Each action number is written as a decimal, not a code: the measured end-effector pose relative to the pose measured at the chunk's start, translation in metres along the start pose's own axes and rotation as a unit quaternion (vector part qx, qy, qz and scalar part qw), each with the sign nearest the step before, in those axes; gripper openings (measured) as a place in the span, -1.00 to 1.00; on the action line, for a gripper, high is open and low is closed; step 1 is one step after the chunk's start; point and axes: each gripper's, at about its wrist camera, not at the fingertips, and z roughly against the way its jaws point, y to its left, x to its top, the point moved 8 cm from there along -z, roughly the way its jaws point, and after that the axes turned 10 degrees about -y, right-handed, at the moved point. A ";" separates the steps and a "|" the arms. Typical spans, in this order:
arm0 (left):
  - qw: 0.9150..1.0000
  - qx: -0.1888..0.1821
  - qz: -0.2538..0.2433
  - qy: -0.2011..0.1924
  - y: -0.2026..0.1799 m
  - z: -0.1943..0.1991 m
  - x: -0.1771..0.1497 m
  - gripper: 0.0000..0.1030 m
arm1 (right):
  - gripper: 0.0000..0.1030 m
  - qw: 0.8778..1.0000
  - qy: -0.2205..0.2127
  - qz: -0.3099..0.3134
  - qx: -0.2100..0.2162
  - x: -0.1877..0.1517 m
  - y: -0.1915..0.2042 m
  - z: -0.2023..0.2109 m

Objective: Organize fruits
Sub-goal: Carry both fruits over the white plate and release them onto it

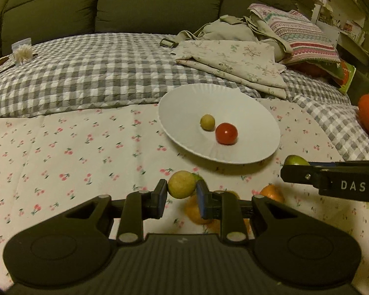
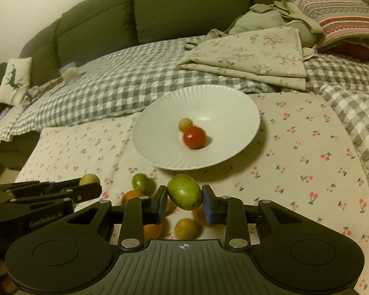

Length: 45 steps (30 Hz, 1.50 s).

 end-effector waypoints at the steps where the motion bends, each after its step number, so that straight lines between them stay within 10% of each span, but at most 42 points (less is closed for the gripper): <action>1: 1.000 -0.001 -0.001 -0.001 -0.001 -0.003 0.002 -0.54 | -0.43 1.000 0.000 -0.002 -0.003 0.001 -0.004 -0.001; 45: 0.998 -0.030 -0.063 -0.005 -0.033 -0.090 0.027 -0.44 | -0.40 0.997 -0.012 0.076 -0.014 0.027 -0.024 -0.080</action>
